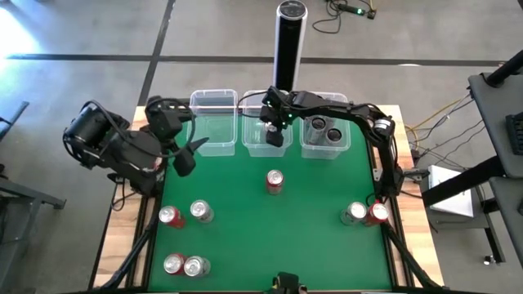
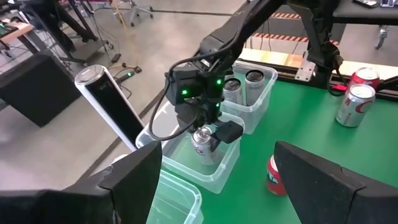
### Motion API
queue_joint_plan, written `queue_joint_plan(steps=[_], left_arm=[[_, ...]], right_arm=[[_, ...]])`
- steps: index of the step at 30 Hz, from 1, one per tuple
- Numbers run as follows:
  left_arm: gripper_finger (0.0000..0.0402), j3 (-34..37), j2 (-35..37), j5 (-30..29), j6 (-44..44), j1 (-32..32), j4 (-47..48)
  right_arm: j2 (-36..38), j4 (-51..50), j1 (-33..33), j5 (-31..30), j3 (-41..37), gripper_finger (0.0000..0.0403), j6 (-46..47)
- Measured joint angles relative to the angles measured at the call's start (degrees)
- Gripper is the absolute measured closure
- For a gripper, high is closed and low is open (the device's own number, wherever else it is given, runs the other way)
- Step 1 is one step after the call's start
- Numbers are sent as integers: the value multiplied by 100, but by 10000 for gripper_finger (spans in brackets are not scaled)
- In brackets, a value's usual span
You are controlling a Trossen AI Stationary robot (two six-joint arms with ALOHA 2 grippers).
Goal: Sort soda cans
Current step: Put the top middle white soda can into the middle transparent bin
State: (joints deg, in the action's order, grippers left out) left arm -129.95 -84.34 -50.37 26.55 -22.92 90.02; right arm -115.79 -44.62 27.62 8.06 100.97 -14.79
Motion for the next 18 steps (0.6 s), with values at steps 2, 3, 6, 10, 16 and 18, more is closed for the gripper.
queue_joint_plan(steps=[2, 3, 6, 10, 16, 18], left_arm=[[107, 0, 31, 38, -54, 0, 0], [107, 0, 38, 108, -57, 2, 1], [107, 0, 49, 306, -44, 14, 2], [99, 2, 79, 631, 140, 59, 0], [84, 2, 103, 1275, 310, 92, 0], [84, 5, 114, 1570, 417, 92, -1]], right_arm=[[-7, 5, -2, 21, 2, 98, 23], [-7, 2, -2, 25, 2, 94, 48], [-7, -3, -6, 53, 2, 72, 17], [2, 24, -6, 11, 2, 39, -9], [246, -139, -11, -79, 55, 30, -190], [421, -275, -26, -94, 257, 29, -238]])
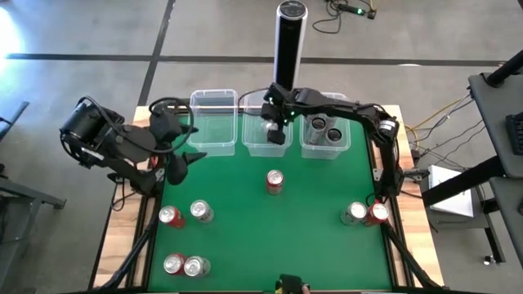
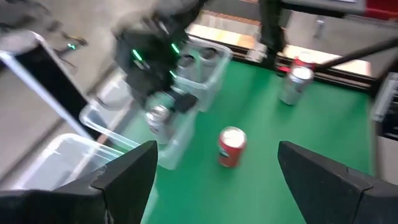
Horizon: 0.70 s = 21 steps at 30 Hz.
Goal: Sort soda cans
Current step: Put the top middle white soda can into the middle transparent bin, then put the top left white soda can into the middle transparent bin
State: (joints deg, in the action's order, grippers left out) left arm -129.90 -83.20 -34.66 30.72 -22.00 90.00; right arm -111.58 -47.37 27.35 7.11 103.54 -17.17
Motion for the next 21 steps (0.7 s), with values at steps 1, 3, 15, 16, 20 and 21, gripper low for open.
queue_joint_plan(steps=[1, 3, 15, 16, 20, 21], left_arm=[[84, 29, 3, 165, 89, 0, -8], [84, 156, 17, 474, 324, 0, -8], [71, 2982, 617, 2520, 1657, -181, 2], [70, 3209, 626, 2521, 1632, -247, -6], [70, 4024, 502, 2938, 1040, -489, -50], [70, 4216, 466, 3122, 871, -524, -53]], right_arm=[[103, -105, 0, -2, 119, 29, -1], [334, -248, -19, -2, 359, 29, -16], [1540, -417, -342, -22, 867, 28, 339], [1616, -459, -380, -89, 853, 28, 389], [1923, -520, -499, -295, 743, 28, 538], [2004, -508, -526, -313, 694, 28, 577]])
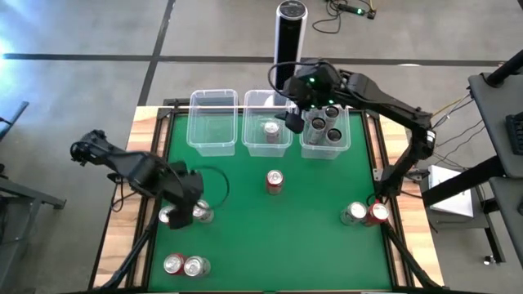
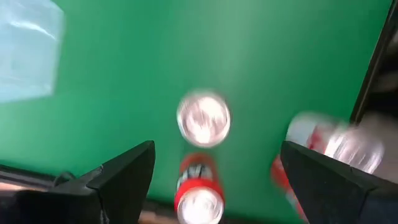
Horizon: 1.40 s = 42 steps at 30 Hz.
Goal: Sort soda cans
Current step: Put the top left white soda can into the middle transparent bin
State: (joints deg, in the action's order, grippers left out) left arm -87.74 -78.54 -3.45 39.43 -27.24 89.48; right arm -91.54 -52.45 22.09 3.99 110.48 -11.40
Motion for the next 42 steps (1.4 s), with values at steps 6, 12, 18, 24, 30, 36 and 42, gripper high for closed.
queue_joint_plan(steps=[6, 12, 18, 24, 30, 36, 42], left_arm=[[70, 1137, 161, 1008, -430, -35, -454], [71, 2171, 428, 1008, -332, -31, -1326], [82, 3005, 408, 866, -406, -31, -1476], [99, 3385, 441, 422, -541, -13, -2271], [122, 3660, 444, 111, -635, 173, -3172], [133, 3861, 452, -422, -682, 548, -3844], [134, 3892, 433, -796, -1026, 991, -4439]], right_arm=[[229, -28, -125, -120, -201, 28, 359], [234, -21, -230, -137, -202, 28, 543], [183, -59, -250, -315, -202, 28, 633], [183, 25, -249, -457, -199, 28, 632], [181, 64, -248, -460, -199, 28, 667], [181, -1, -248, -438, -199, 28, 706], [181, -2, -274, -352, -199, 28, 629]])
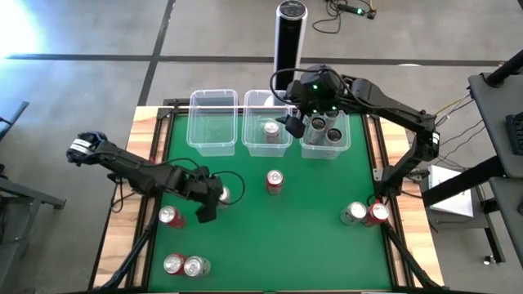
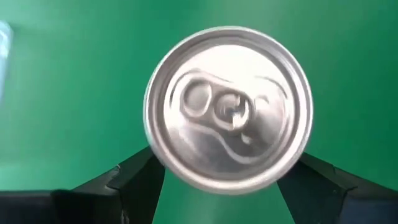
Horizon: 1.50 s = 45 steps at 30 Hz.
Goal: Sort soda cans
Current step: Put the top left white soda can into the middle transparent bin
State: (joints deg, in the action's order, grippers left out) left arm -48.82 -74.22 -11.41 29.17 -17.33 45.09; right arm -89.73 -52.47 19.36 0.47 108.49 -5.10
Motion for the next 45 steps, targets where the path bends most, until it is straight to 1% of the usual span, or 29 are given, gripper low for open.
queue_joint_plan(steps=[4, 6, 13, 18, 28, 31, 37, 40, 45], left_arm=[[134, 13, -69, -97, -299, 338, -474], [134, 17, -205, -109, -474, 472, -679], [134, -30, -783, -26, -1045, 749, -1408], [134, -29, -1184, -18, -1170, 840, -1490], [134, -35, -1625, -46, -1246, 1007, -2572], [134, -48, -1699, 116, -1255, 1091, -2715], [134, -456, -1790, 259, -1310, 1241, -2393], [130, -701, -2063, 342, -1318, 1369, -2466], [110, -1188, -2667, 427, -1516, 1412, -2566]], right_arm=[[0, -48, -59, 43, 0, 28, 10], [0, -96, -89, 144, 0, 28, 64], [0, -256, -260, 149, 0, 28, 152], [0, -403, -323, 146, 2, 28, 162], [0, -469, -359, 144, 4, 28, 227], [0, -689, -409, 146, 4, 28, 227], [0, -1437, -560, 146, 7, 28, 414], [0, -1581, -688, 144, 7, 28, 534], [0, -1847, -958, 144, 7, 28, 560]])
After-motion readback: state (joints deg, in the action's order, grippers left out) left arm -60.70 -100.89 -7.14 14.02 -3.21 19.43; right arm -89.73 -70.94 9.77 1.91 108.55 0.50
